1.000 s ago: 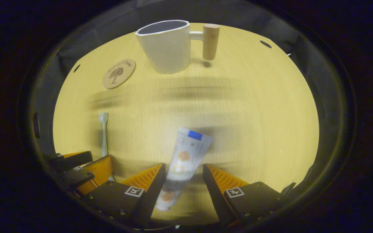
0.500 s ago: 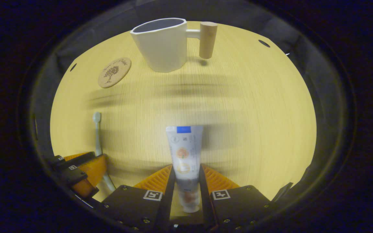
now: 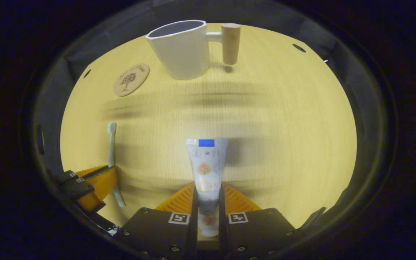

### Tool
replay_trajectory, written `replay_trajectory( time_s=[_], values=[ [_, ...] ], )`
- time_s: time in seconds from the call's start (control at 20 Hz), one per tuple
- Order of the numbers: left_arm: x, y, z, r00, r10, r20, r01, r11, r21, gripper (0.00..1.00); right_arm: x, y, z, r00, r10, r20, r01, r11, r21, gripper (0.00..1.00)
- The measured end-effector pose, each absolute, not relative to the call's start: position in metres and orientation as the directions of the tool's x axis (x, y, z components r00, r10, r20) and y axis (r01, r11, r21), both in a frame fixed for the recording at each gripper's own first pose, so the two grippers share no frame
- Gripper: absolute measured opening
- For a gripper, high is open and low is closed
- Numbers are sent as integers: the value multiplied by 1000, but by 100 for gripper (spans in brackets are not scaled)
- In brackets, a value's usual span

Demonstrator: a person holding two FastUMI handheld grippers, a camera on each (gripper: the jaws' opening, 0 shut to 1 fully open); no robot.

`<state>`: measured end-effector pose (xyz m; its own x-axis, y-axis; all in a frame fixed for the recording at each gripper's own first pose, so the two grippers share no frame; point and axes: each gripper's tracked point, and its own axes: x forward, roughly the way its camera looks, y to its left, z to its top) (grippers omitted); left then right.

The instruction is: Put the toothbrush and toothpaste on the desktop into the cup, then pick up the cup and place it on the coaster on the desktop.

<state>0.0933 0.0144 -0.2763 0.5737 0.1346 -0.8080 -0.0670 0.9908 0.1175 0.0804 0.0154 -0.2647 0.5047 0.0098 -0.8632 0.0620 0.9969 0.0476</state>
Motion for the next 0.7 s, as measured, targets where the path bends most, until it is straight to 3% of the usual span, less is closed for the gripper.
replay_trajectory(
  time_s=[0.55,0.7],
  values=[
    [91,14,-270,649,129,-750,-29,989,145,10,80,12,-262,543,74,-836,76,988,137,24],
    [99,17,-251,711,134,-690,-26,986,165,10,84,11,-251,588,82,-805,68,986,149,24]
  ],
)
